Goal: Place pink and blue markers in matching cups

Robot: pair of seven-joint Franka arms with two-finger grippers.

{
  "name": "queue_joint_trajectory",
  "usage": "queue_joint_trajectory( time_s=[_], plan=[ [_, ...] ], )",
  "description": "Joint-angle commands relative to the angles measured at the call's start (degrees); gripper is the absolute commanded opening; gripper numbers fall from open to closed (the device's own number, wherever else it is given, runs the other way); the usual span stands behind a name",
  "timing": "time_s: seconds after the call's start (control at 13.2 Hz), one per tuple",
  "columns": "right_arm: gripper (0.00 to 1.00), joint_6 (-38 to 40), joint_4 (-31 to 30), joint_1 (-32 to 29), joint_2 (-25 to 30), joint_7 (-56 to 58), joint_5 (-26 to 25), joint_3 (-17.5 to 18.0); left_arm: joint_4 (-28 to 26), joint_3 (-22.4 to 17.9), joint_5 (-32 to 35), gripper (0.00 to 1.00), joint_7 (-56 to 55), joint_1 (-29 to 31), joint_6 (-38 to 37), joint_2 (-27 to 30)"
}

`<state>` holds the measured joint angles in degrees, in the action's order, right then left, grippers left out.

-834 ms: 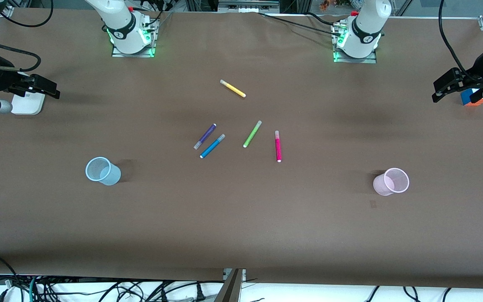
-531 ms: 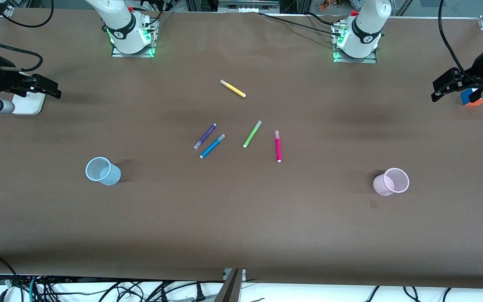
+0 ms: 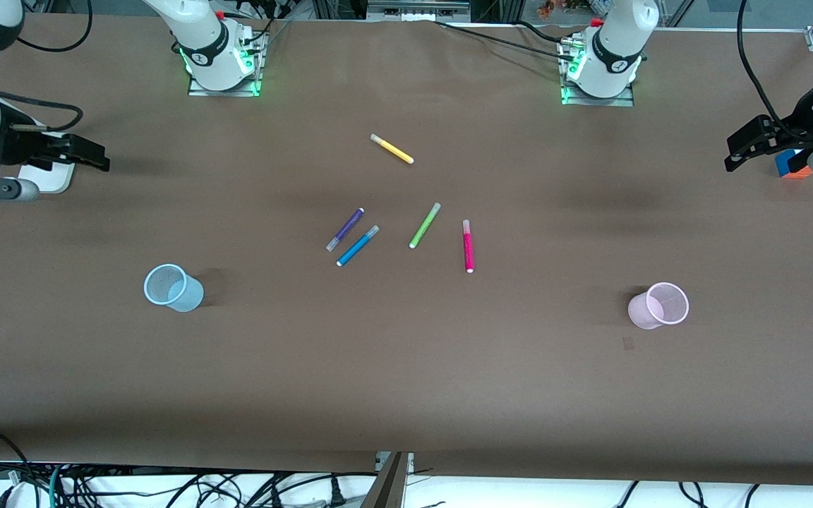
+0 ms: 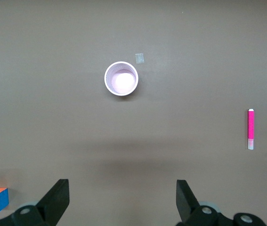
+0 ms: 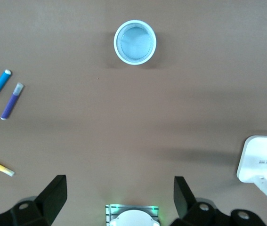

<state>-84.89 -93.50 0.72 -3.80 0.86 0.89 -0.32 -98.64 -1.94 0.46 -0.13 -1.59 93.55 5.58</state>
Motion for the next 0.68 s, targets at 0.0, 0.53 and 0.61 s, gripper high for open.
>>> queue_joint_trajectory(
  time_s=[0.0, 0.53, 0.61],
  plan=[
    [1.0, 1.13, 1.48, -0.81, -1.04, 1.96, 0.07, 0.41, 1.26, 0.54, 0.33, 1.0, -0.31, 0.54, -1.27, -0.75],
    [1.0, -1.76, 1.39, 3.04, -2.0, -0.14, -0.28, 0.76, 0.38, 1.33, 0.24, 1.0, -0.4, 0.54, -4.43, -3.12],
    [1.0, -2.64, 1.39, 4.28, -2.87, -5.2, 0.07, 0.85, 0.38, 1.68, 0.24, 1.0, -0.4, 0.54, -4.43, -3.12]
  ],
)
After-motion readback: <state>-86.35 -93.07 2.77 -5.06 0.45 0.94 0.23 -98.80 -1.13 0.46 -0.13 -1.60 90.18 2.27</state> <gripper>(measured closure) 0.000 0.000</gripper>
